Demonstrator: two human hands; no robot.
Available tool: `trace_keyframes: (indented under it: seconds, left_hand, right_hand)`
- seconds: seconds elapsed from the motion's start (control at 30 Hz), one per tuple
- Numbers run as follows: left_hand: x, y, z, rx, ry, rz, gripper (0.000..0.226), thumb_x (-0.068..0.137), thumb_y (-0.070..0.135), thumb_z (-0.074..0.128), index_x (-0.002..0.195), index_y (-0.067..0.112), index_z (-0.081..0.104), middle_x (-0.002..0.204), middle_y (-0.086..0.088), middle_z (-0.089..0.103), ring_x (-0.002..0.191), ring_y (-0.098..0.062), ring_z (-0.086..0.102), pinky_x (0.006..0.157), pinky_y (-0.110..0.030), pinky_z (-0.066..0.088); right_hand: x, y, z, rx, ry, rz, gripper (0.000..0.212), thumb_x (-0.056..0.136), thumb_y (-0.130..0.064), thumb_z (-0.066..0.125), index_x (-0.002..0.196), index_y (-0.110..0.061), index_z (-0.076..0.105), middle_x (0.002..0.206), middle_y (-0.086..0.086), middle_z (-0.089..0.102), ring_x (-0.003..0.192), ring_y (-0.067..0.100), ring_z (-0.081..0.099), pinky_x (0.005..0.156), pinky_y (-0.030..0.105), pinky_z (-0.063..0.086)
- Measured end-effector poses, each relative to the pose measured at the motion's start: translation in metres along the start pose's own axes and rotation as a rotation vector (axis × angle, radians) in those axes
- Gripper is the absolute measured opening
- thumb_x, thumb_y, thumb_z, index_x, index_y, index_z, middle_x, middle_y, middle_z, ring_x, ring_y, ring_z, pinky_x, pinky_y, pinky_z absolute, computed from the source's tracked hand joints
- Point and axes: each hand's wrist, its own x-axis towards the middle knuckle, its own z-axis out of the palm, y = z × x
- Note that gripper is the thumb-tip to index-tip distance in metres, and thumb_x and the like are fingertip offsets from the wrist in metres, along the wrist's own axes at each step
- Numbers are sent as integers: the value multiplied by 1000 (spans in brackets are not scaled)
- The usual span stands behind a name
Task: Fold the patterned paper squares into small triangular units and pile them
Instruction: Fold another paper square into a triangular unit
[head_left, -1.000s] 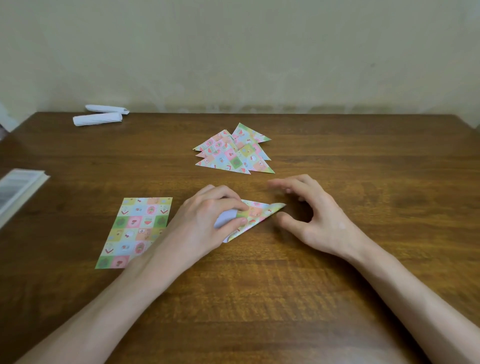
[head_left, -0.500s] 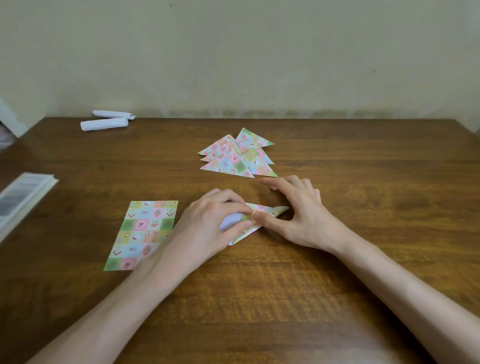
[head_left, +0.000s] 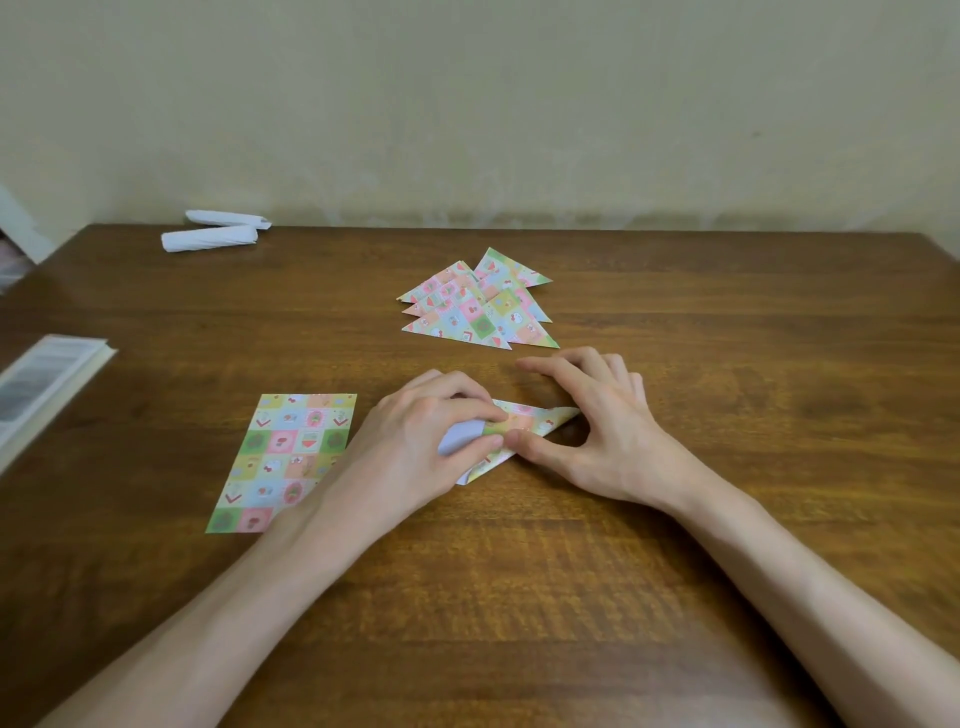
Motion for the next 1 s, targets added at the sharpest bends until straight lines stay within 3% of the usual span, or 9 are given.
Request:
trace_keyframes:
  seconds: [0.5, 0.7, 0.87, 1.0]
  left_hand:
    - [-1, 0, -1, -1, 1, 10, 28, 90, 45, 67, 112, 31, 79, 111, 22, 64, 103, -2, 54, 83, -26, 45]
    - [0, -3, -9, -35, -124, 1, 41, 87, 53, 67, 123, 36, 74, 117, 27, 57, 110, 0, 50, 88, -8, 36]
    - [1, -3, -11, -16, -143, 6, 41, 88, 51, 71, 125, 36, 73, 119, 26, 57, 110, 1, 48, 88, -11, 36]
    - [2, -4, -13, -29, -173, 7, 41, 87, 51, 73, 126, 36, 73, 121, 26, 57, 112, 0, 49, 93, -25, 44]
  right_hand:
    - [-1, 3, 3, -46, 0, -9, 78, 75, -82, 53, 144, -46, 48, 129, -18, 42, 121, 8, 36, 100, 29, 24]
    - [-1, 1, 3, -71, 4, -10, 75, 76, -79, 53, 142, -44, 50, 129, -18, 41, 122, 10, 36, 100, 30, 26]
    - [-3, -2, 3, -89, 15, -18, 78, 73, -82, 53, 141, -44, 51, 128, -17, 41, 121, 11, 37, 102, 32, 28]
    - [-2, -2, 3, -70, -6, -5, 81, 70, -84, 56, 141, -47, 49, 129, -17, 40, 123, 10, 34, 101, 30, 25]
